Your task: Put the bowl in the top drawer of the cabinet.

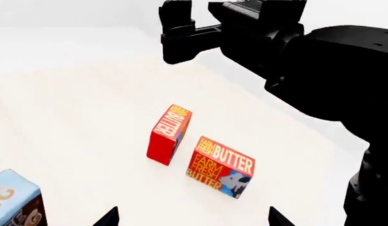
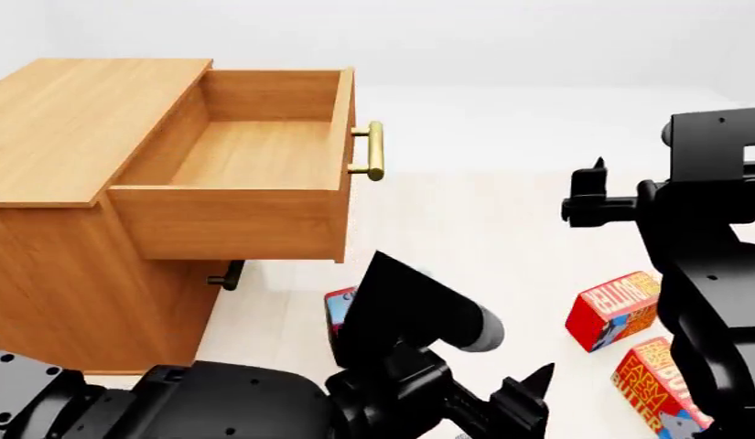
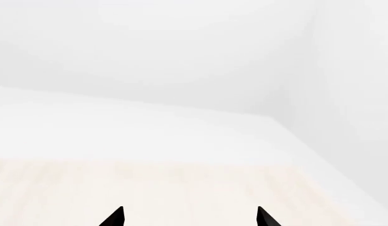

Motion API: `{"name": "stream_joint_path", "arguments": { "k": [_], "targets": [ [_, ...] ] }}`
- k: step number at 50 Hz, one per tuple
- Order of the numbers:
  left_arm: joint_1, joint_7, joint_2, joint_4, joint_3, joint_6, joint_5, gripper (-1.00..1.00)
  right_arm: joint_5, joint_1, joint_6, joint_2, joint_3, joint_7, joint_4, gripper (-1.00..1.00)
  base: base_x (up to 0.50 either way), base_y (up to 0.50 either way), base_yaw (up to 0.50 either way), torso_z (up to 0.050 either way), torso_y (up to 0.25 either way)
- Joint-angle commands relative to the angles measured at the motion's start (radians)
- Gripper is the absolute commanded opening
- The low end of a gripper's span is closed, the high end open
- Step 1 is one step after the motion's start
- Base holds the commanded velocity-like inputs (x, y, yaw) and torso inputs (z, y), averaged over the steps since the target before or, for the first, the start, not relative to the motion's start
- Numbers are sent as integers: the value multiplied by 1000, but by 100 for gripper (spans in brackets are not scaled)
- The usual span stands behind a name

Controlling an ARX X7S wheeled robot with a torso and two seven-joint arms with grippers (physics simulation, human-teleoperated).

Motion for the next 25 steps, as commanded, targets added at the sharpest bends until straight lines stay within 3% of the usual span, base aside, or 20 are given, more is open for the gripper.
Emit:
{"name": "stream_joint_path", "arguments": {
  "k": [1, 25],
  "targets": [
    [92, 157, -36, -75, 42, -1, -51, 100, 2, 9, 11, 5, 5, 5, -15, 100, 0, 0, 0, 0, 0],
    [200, 197, 51, -179, 125, -47, -76, 100, -4, -1, -42, -5, -24, 12, 30, 100, 0, 0, 0, 0, 0]
  ]
}}
